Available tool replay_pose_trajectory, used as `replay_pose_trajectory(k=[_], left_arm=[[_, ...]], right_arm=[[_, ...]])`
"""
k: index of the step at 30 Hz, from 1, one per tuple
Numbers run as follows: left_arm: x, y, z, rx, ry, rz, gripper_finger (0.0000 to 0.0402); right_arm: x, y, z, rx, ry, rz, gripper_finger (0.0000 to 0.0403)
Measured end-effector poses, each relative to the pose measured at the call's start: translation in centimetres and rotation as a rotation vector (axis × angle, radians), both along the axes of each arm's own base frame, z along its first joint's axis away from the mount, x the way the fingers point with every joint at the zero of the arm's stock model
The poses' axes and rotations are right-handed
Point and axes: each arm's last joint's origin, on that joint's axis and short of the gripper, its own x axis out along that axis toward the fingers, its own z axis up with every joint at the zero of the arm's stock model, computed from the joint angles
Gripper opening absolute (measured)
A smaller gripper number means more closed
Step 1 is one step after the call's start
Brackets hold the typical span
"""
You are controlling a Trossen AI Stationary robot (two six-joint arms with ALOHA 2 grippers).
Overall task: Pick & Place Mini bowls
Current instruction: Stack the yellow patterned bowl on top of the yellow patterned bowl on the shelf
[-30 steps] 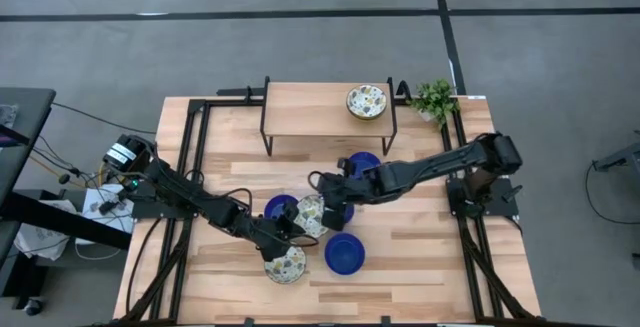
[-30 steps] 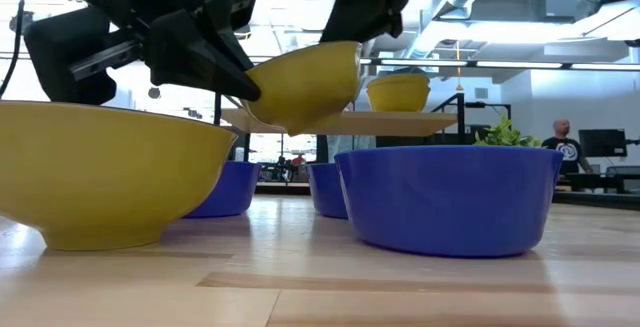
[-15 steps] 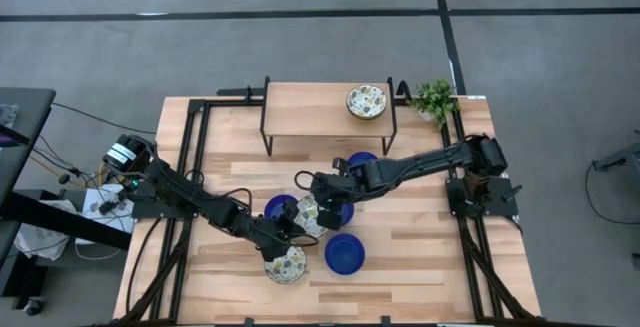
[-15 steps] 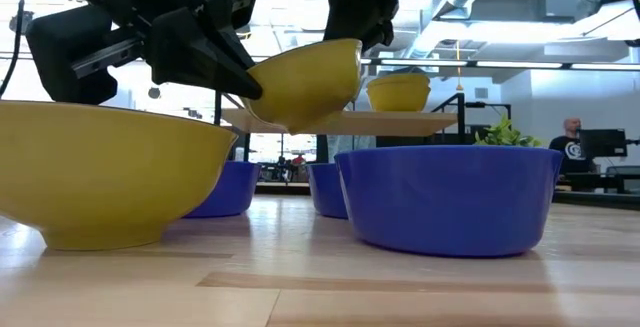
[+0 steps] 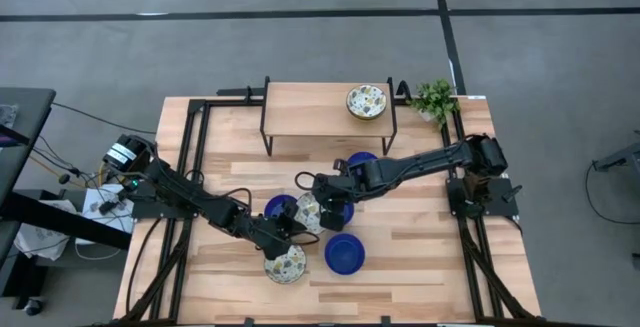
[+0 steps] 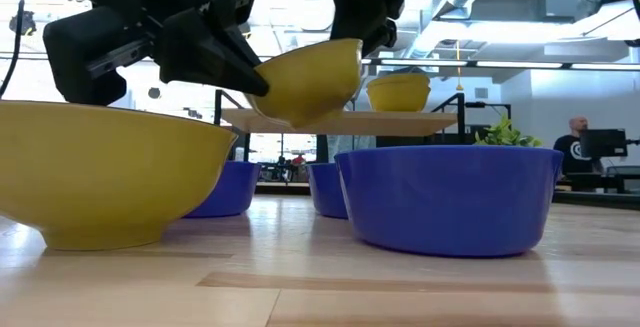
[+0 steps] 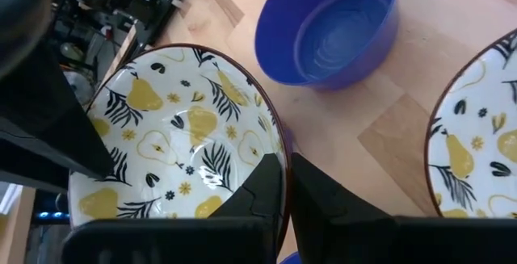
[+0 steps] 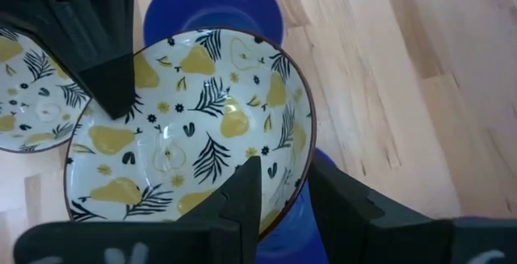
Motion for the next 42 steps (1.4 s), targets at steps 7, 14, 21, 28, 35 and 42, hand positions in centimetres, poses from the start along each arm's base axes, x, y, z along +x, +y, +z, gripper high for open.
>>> replay_pose_trajectory(k=[7, 14, 21, 28, 35, 42], left_arm=[[0.0, 0.0, 0.1, 0.002, -0.014, 0.017, 0.0015], [0.1, 0.0, 0.2, 0.000, -0.024, 0.017, 0.0015], [0.1, 0.0, 0.2, 0.001, -0.025, 0.017, 0.0015], [0.1, 0.0, 0.3, 0.000, -0.028, 0.020, 0.0015], [0.1, 0.0, 0.3, -0.026, -0.031, 0.027, 0.0015], [0.1, -0.1, 0.4, -0.090, -0.028, 0.017, 0.0017]], right_arm=[[0.0, -0.1, 0.0, -0.046, 0.014, 0.071, 0.0080], [0.1, -0.2, 0.1, -0.047, -0.002, 0.058, 0.0011], [0.2, -0.3, 0.0, -0.045, -0.001, 0.054, 0.0005], [0.2, -0.4, 0.0, -0.068, -0.001, 0.058, 0.0001], [0.2, -0.4, 0.5, -0.079, -0.008, 0.066, 0.0001], [0.3, -0.4, 1.0, -0.079, -0.012, 0.076, 0.0001]])
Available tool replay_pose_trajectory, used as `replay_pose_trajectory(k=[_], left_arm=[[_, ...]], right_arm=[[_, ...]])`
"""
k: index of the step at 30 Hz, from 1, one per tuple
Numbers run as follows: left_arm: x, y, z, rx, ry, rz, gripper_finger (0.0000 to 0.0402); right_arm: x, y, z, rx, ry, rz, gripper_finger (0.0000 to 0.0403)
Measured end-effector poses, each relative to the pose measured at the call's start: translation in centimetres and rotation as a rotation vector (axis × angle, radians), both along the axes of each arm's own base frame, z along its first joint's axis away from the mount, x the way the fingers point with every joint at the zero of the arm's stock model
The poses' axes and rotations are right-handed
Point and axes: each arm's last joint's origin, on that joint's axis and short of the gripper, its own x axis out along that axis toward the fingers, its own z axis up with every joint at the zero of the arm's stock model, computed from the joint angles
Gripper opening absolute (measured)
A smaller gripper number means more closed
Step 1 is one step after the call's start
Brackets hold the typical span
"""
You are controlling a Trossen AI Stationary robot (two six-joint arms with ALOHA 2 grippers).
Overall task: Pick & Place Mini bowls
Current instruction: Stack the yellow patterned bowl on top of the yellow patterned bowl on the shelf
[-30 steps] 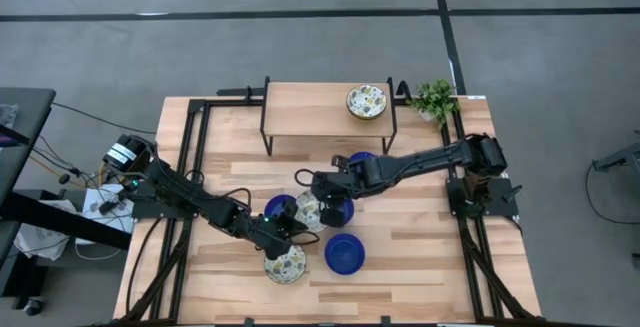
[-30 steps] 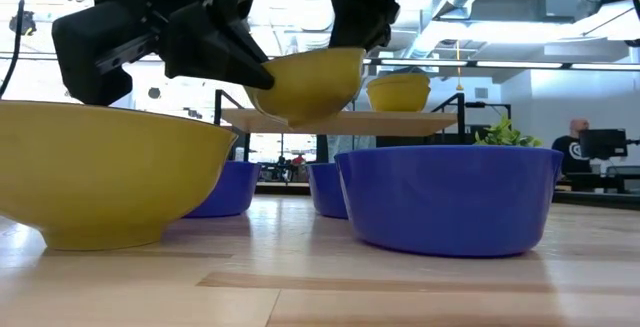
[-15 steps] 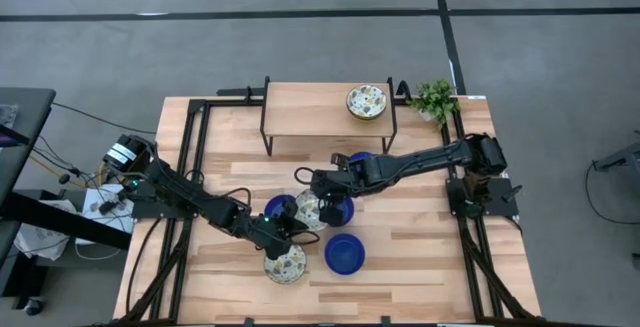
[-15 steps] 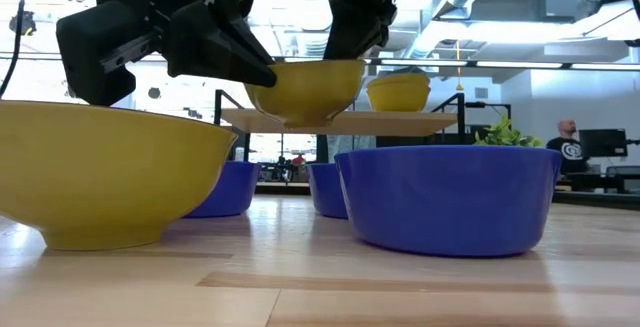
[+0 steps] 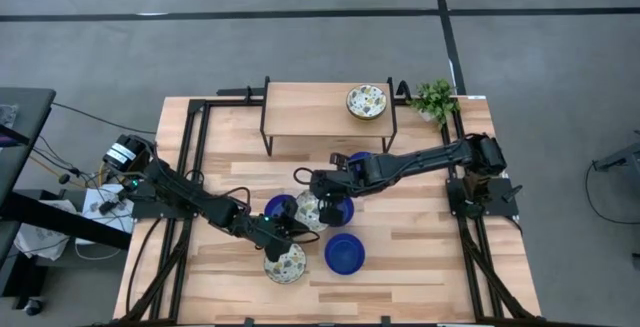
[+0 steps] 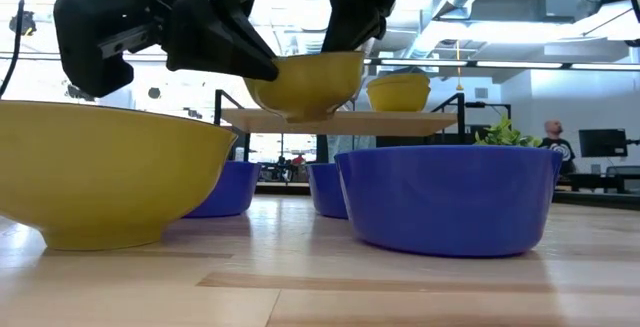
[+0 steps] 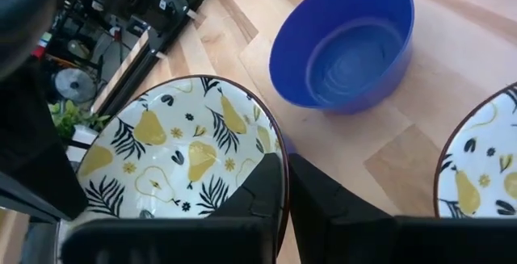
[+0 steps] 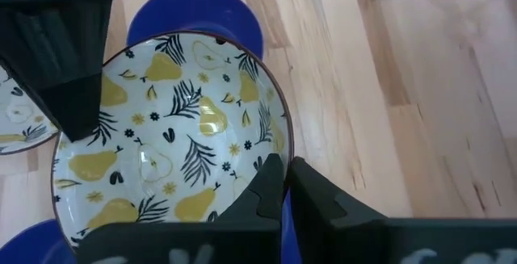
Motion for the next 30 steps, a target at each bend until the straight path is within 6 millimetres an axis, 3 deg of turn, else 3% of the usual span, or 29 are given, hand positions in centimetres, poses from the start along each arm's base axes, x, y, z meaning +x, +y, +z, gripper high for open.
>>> replay_pose_trajectory(k=[15, 30], left_arm=[[-0.06, 0.00, -0.15, -0.035, 0.012, 0.003, 0.0125], [-0.11, 0.41, 0.13, 0.013, -0.024, 0.124, 0.0116]], right_arm=[[-0.25, 0.42, -0.09, 0.000, 0.022, 0.015, 0.0002], [-0.31, 0.31, -0.11, -0.003, 0.029, 0.006, 0.0001]])
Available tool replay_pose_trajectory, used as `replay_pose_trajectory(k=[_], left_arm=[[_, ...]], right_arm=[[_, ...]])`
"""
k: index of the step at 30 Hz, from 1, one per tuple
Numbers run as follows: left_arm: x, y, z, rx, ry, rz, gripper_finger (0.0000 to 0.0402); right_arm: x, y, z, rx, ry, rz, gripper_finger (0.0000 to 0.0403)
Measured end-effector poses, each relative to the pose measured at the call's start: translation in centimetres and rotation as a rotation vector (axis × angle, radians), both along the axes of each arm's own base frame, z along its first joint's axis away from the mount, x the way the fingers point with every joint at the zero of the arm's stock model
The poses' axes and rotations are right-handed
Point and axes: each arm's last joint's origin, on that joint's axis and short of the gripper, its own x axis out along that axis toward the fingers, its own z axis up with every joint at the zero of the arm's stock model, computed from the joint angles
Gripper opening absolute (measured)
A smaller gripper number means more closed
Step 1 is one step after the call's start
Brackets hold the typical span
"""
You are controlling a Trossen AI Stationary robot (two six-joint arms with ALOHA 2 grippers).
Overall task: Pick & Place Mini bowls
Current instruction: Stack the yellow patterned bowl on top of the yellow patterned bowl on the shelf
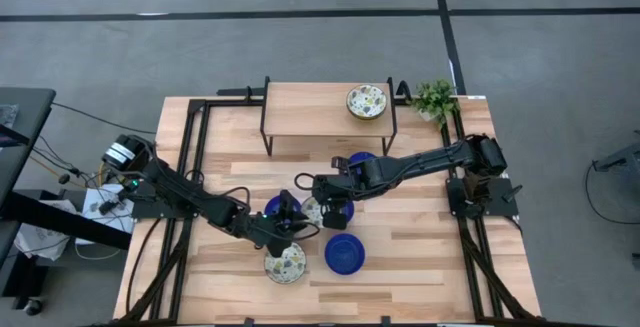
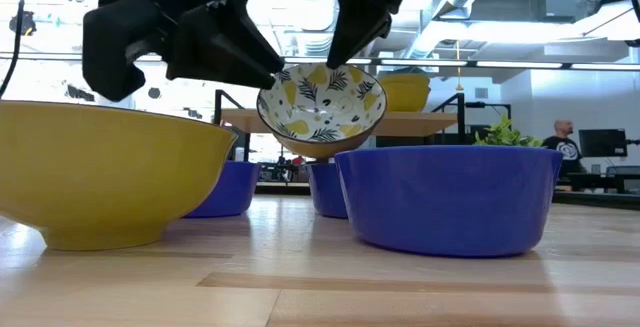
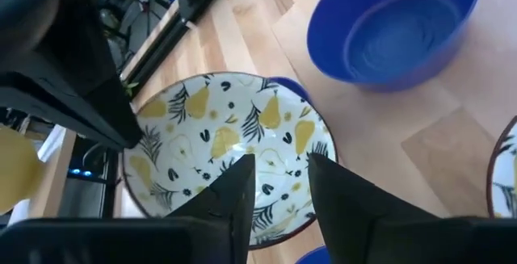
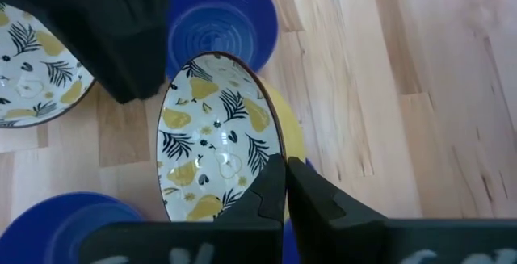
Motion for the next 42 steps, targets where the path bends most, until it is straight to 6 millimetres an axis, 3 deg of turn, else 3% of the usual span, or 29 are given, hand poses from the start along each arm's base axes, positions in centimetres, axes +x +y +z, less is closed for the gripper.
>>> replay_pose_trajectory(k=[20, 32, 42], left_arm=[[-2.0, 1.1, 2.3, -0.126, -0.016, 0.047, 0.0113], [-5.8, 4.0, 2.5, -0.236, -0.122, 0.094, 0.0113], [-7.6, 6.2, 1.8, -0.289, -0.218, 0.143, 0.0113]], right_arm=[[-0.5, -1.4, 0.5, -0.009, 0.023, -0.045, 0.0000], [-3.9, -3.2, 6.5, 0.017, -0.144, -0.109, 0.0000], [-6.4, -7.2, 9.7, 0.032, -0.241, -0.246, 0.0000]])
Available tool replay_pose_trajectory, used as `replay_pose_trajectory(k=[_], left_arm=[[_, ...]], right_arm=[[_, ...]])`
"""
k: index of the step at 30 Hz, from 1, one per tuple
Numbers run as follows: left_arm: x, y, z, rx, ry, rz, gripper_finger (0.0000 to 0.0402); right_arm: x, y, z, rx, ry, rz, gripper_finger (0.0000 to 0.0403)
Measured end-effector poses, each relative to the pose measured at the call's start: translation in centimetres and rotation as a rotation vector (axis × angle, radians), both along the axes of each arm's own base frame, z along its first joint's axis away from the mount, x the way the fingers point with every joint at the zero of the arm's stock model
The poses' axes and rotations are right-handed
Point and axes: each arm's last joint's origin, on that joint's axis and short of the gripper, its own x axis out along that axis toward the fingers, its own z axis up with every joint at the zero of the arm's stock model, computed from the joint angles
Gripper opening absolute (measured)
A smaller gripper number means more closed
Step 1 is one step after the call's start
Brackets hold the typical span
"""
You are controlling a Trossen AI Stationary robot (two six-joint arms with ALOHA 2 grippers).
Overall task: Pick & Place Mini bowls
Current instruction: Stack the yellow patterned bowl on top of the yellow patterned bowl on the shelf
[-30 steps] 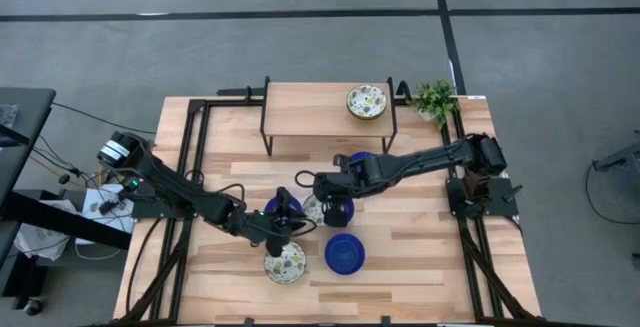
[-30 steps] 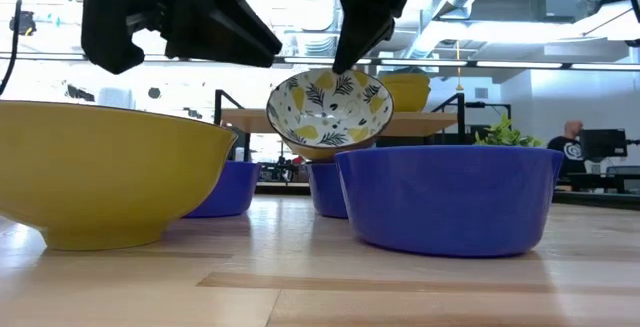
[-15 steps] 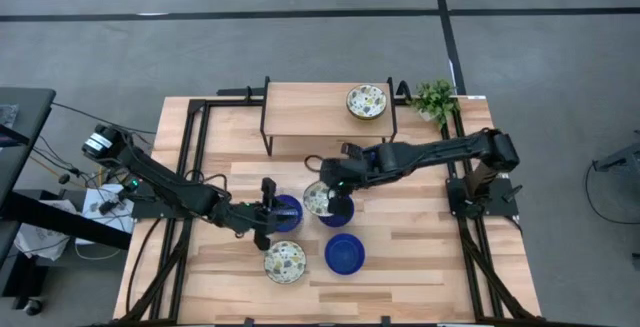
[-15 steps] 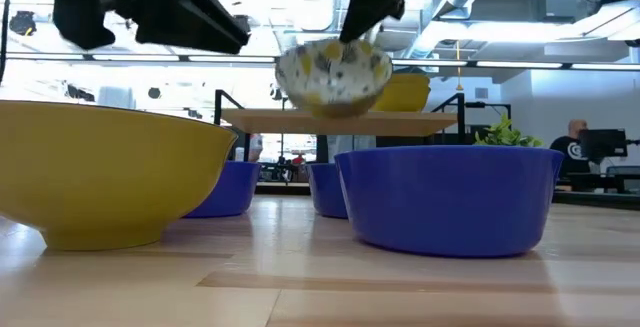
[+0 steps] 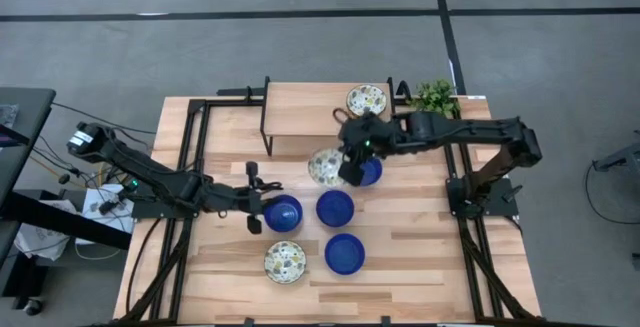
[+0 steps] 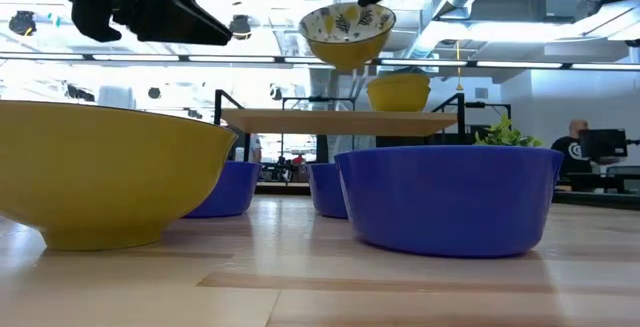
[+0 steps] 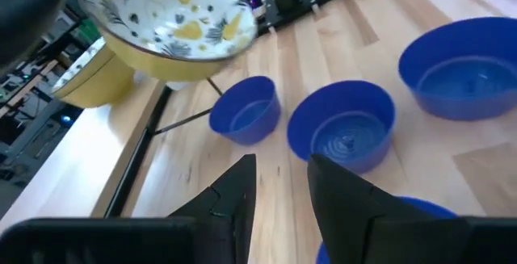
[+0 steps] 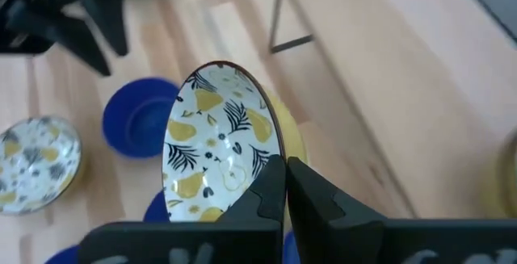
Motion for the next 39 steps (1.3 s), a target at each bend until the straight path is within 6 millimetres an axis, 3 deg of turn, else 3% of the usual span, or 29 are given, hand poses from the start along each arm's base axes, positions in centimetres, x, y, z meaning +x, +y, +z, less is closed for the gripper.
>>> replay_pose_trajectory(k=[8, 13, 26, 39], left_arm=[[-0.1, 0.4, -0.5, 0.001, 0.004, 0.018, 0.0113], [-0.1, 0.4, -0.4, -0.006, -0.003, 0.019, 0.0113], [-0.1, 0.4, -0.4, -0.034, -0.009, 0.024, 0.0113], [-0.1, 0.4, -0.4, -0.045, -0.011, 0.026, 0.0113]], right_arm=[[-1.2, -4.3, 0.8, 0.002, -0.023, -0.134, 0.0000], [-1.6, -6.0, 0.2, 0.025, 0.035, -0.173, 0.0000], [1.2, -6.6, -4.7, 0.055, 0.253, -0.187, 0.0000], [1.7, -6.1, -5.5, 0.054, 0.291, -0.172, 0.0000]])
